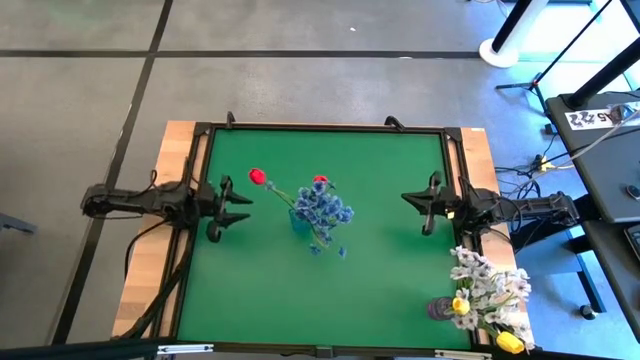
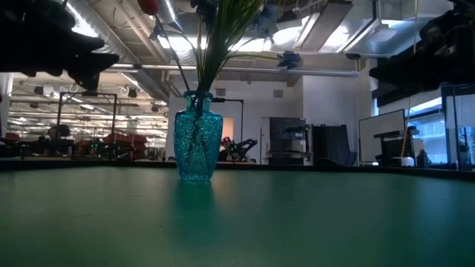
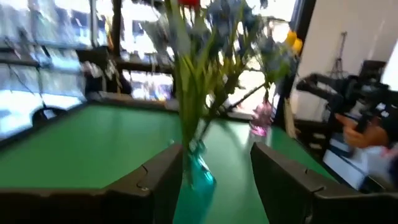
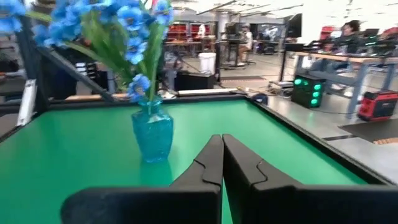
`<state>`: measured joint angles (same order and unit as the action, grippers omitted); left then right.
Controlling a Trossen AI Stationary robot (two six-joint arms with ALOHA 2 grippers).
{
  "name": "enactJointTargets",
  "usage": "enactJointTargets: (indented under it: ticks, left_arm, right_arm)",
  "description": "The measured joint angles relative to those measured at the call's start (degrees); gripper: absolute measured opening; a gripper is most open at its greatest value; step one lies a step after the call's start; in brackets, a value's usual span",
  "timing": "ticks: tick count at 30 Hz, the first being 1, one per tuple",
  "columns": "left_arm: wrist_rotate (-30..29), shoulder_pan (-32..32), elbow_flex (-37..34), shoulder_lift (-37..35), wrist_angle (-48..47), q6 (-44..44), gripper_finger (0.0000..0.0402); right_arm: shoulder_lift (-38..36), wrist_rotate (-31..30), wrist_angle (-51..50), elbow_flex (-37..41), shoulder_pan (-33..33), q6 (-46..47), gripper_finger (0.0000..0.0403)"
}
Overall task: Sort flowers into vase by color
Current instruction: Return to home position
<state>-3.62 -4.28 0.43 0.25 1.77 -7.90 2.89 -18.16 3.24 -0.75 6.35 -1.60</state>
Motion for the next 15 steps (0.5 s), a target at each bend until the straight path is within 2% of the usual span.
enactJointTargets:
  ticks: [6,15]
  left_arm:
    - [2.8,3.2,0.0,0.0,-0.9,3.8,0.0185]
    - [3.2,3.1,0.1,1.5,-1.2,4.0,0.0185]
  right_arm:
    - [0.0,1.8,0.1,0.0,0.0,0.0,0.0005]
    - [0.0,2.3,0.2,0.1,0.0,0.0,0.0005]
